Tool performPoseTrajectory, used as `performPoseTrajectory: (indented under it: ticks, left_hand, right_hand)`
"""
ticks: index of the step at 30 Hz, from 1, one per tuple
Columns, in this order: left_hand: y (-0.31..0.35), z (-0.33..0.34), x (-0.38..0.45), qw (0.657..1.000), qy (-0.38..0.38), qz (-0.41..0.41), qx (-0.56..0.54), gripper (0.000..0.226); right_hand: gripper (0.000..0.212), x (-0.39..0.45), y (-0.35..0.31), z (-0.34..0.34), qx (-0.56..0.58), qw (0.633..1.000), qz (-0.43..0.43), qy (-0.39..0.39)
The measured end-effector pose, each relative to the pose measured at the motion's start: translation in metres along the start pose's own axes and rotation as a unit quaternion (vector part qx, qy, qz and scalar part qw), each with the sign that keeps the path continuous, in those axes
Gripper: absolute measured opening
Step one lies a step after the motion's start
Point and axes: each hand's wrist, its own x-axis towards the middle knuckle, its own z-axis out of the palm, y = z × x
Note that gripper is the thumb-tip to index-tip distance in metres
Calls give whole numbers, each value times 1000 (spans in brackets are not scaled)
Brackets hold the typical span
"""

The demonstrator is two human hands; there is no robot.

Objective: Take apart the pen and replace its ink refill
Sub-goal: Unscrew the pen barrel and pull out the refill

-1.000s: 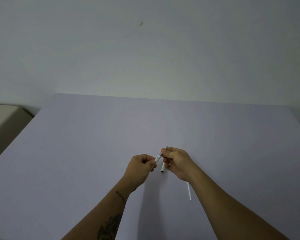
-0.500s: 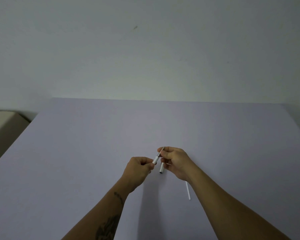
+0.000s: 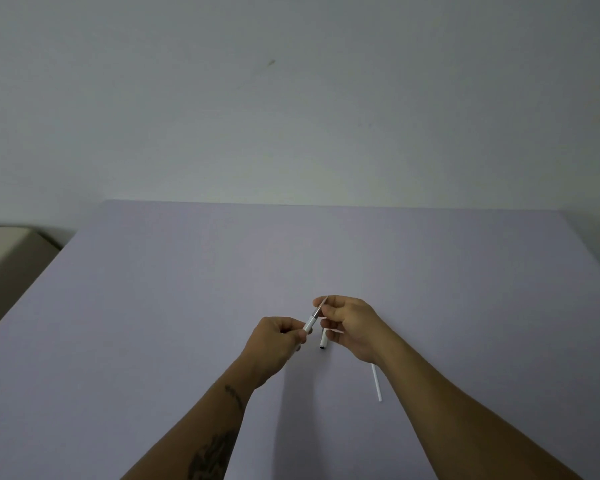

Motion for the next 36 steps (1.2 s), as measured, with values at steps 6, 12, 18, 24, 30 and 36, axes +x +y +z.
performPoseTrajectory:
  ticks: [6, 12, 18, 24, 30, 36]
  left_hand:
    - [-1, -1, -1, 1000, -8, 3, -30, 14]
    - [-3, -3, -4, 998, -9, -3, -54, 13]
    - [0, -7, -7, 998, -16, 1, -63, 13]
    - [-1, -10, -8, 999, -5, 0, -44, 13]
    - [-2, -10, -7, 1000, 11, 4, -13, 10]
    - [-4, -11, -9, 1000, 11, 11, -7, 18]
  right_hand:
    - [12, 0, 5, 4, 9, 1000, 1, 18]
    - [18, -3, 3, 5, 21, 1000, 1, -15]
    - [10, -5, 2, 9, 24, 1000, -5, 4]
    - [21, -7, -1, 9, 17, 1000, -7, -24]
    - [9, -6, 4, 12, 7, 1000, -2, 2]
    - [15, -4, 3, 12, 21, 1000, -13, 11]
